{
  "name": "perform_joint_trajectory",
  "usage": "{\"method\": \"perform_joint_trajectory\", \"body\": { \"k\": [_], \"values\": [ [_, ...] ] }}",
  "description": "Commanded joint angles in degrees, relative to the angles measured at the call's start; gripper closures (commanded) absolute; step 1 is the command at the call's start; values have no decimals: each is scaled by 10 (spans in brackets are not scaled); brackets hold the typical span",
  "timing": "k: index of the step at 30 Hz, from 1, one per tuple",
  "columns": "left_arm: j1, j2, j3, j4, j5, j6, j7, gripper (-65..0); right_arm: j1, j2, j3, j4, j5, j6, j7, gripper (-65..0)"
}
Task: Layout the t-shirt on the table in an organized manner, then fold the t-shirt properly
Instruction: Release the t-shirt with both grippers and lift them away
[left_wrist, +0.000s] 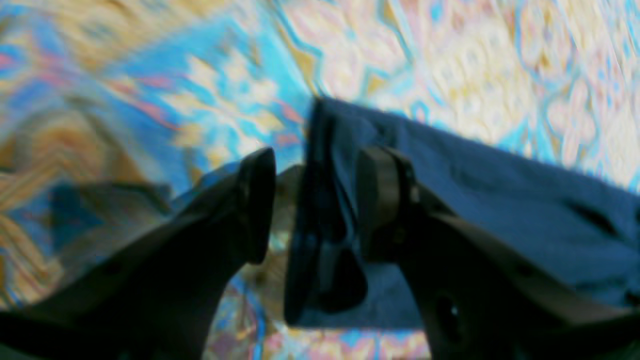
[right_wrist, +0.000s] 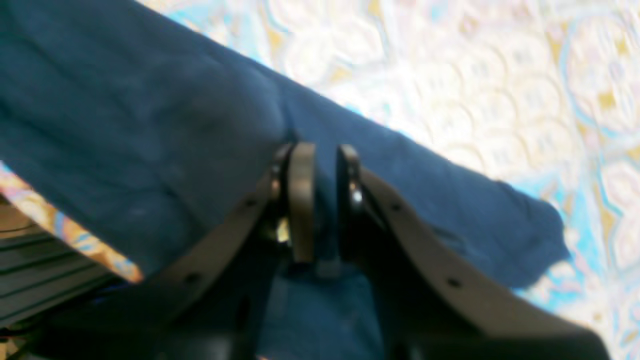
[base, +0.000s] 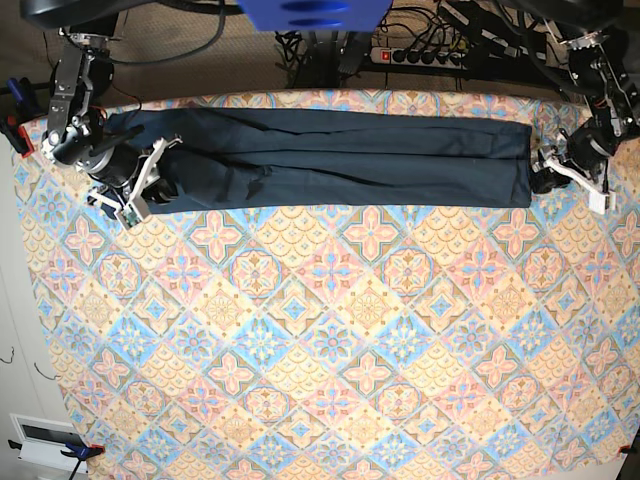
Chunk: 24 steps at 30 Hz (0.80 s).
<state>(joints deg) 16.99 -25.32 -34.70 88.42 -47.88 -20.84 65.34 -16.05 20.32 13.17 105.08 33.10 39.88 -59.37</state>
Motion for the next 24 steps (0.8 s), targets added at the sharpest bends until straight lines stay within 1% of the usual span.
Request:
{"method": "perform_joint_trajectory", "body": {
  "k": [1, 3, 4, 6, 9, 11, 12, 16, 18, 22, 24],
  "values": [
    [-2, -19, 3, 9, -7, -2, -3, -271, 4, 10, 5, 10, 7, 1, 9, -75],
    [-3, -22, 13, 9, -7, -2, 5, -278, 4, 10, 5, 10, 7, 1, 9, -75],
    [-3, -22, 14, 9, -7, -2, 15, -296, 4, 10, 4, 10, 7, 1, 9, -75],
    [-5, -22, 16, 9, -7, -2, 39, -361, 4, 10, 4, 10, 8, 1, 9, -75],
    [-5, -22, 16, 9, -7, -2, 45, -465, 4, 10, 4, 10, 8, 1, 9, -75],
    [-5, -22, 16, 9, -7, -2, 48, -506, 4, 10, 4, 10, 8, 1, 9, -75],
    [-5, -20, 17, 9, -6, -2, 48, -512, 4, 10, 4, 10, 8, 1, 9, -75],
    [-5, -16, 17, 9, -4, -2, 47, -497, 4, 10, 2, 10, 8, 1, 8, -75],
    [-5, -4, 17, 9, -7, -2, 48, -493, 4, 10, 2, 10, 8, 1, 8, -75],
    [-5, 9, 18, 9, -3, -2, 48, -493, 4, 10, 2, 10, 8, 1, 8, -75],
    [-5, 16, 29, 6, -3, -2, 48, -493, 4, 10, 2, 10, 8, 1, 8, -75]
  ]
}}
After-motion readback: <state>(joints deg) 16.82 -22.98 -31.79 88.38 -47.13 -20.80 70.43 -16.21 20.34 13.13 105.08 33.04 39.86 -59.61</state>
